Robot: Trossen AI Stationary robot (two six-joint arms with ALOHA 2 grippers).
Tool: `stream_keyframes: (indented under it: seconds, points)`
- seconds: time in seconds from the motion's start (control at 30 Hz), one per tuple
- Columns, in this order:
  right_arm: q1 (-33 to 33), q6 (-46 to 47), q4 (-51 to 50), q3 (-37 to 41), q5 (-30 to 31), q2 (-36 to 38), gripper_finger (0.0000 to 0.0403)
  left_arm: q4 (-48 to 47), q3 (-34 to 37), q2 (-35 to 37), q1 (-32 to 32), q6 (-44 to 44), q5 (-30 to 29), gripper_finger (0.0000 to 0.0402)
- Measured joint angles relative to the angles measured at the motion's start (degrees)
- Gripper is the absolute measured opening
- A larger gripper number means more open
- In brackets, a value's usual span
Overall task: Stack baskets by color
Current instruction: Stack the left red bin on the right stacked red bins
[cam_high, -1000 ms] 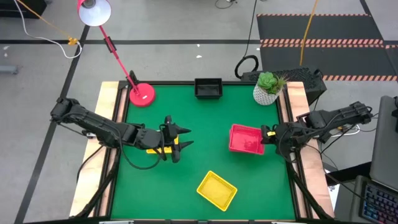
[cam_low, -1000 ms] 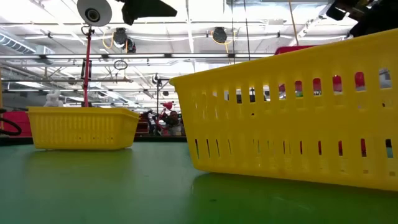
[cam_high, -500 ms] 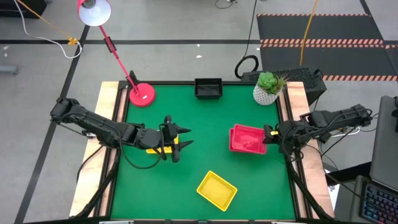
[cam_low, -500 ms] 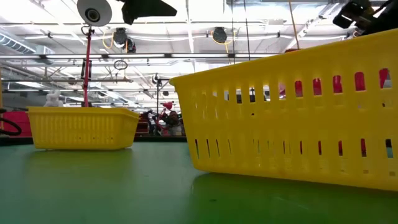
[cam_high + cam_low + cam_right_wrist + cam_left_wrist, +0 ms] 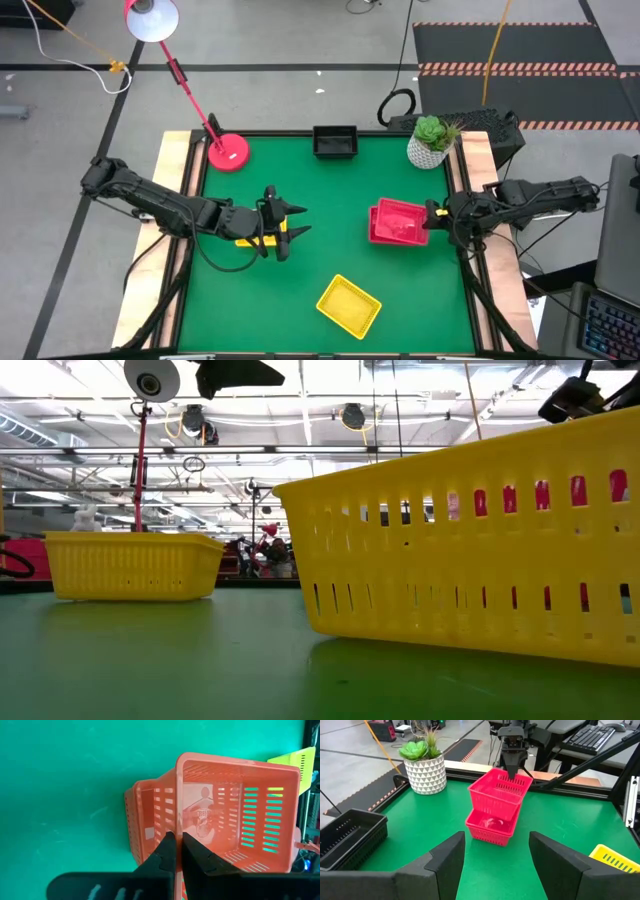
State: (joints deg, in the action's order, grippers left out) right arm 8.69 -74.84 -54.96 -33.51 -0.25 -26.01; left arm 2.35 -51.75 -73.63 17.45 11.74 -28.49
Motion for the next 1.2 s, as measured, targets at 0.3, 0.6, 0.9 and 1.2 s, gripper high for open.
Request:
stream_keyframes:
  seconds: [0.3,0.6,0.9,1.2]
  points:
    - [-0.51,-0.25,0.52,0.89,0.09,0.03,0.0,0.04,0.0,0.0,0.0,-0.03,0.0,0.0223]
    - [-0.53,0.23,-0.12,0.89,1.82,0.03,0.0004,0.04,0.0,0.0,0.0,-0.09,0.0,0.0223]
    - [-0.53,2.48,-1.13,0.89,1.91,-0.34,0.0005,0.04,0.0,0.0,0.0,-0.14,0.02,0.0223]
    - [-0.53,5.44,1.15,0.91,0.02,-0.64,0.0004,0.05,0.0,0.0,0.0,-0.06,0.02,0.0223]
